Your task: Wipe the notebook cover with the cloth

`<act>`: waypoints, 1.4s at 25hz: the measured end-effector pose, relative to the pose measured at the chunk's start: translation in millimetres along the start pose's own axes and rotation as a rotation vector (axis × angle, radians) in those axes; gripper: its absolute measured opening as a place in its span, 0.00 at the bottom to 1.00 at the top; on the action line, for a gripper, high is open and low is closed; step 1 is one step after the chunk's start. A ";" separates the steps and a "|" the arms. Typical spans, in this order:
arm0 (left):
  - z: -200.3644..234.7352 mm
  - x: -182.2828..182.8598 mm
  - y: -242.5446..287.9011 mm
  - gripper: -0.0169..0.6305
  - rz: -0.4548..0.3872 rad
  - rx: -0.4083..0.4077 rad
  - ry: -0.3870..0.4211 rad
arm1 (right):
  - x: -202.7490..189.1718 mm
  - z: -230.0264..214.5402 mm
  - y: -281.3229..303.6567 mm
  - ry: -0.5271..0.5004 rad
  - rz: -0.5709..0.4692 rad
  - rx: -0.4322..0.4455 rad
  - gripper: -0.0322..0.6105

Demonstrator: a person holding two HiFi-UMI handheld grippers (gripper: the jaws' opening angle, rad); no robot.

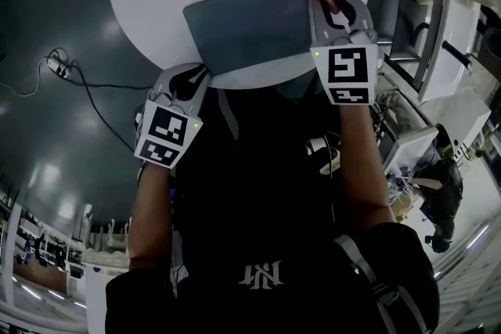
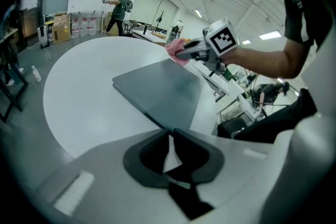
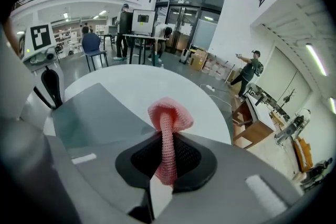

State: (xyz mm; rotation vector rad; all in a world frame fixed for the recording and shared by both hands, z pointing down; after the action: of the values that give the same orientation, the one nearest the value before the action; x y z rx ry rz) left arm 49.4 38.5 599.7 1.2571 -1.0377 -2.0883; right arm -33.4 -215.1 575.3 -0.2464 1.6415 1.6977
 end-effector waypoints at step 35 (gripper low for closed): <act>5.0 0.1 2.5 0.08 0.010 0.006 -0.004 | 32.9 152.3 16.4 -0.078 -0.103 0.334 0.10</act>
State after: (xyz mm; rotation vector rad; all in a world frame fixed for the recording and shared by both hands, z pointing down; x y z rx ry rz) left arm 45.0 38.7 603.0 1.2490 -1.0511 -2.0818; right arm -13.0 -60.7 592.4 -0.0984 1.7900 1.3156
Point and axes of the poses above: the fingertips, and each gripper's own axes: y forward along the fingers, z to its left, x out of its top, the point moved 5 cm from there along -y, backward along the fingers, and after that the axes turned 8 degrees about y, right-handed, at the moved point
